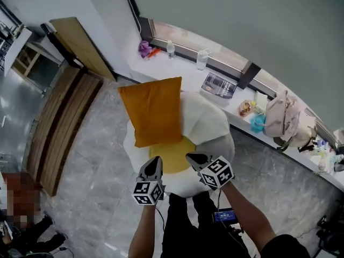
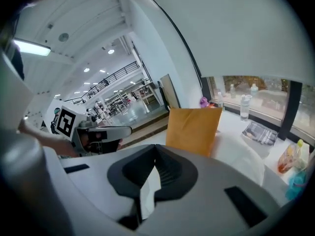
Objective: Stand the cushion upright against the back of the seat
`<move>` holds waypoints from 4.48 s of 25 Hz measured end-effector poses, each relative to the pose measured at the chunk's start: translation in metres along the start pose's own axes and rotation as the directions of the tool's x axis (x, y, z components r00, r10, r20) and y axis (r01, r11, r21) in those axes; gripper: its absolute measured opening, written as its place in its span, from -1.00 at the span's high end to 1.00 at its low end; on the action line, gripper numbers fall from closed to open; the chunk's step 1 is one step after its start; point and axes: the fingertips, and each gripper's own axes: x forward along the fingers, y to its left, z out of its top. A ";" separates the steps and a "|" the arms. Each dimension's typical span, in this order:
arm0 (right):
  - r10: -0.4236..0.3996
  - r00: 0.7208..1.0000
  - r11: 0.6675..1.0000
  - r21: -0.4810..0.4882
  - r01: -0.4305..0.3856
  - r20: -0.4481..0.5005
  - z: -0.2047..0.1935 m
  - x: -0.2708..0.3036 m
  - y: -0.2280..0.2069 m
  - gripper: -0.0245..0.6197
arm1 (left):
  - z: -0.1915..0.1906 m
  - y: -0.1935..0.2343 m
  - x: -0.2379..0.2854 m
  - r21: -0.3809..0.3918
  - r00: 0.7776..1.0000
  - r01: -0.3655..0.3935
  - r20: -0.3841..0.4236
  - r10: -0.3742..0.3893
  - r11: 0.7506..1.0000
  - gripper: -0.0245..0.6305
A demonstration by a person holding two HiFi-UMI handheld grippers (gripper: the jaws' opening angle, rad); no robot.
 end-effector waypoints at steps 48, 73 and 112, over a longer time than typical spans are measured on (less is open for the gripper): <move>0.101 0.956 0.994 -0.060 -0.088 0.275 0.040 -0.213 0.138 0.86 | 0.044 -0.174 -0.218 0.055 0.973 0.141 0.179 -0.149 0.988 0.88; -0.033 0.972 0.998 -0.039 0.043 0.232 -0.090 -0.257 0.305 0.86 | -0.064 -0.182 -0.384 0.011 0.951 0.277 0.142 -0.275 0.961 0.88; 0.093 0.940 0.986 -0.161 -0.042 0.327 -0.082 -0.411 0.263 0.87 | -0.054 -0.321 -0.362 0.070 0.962 0.186 0.188 -0.196 0.980 0.88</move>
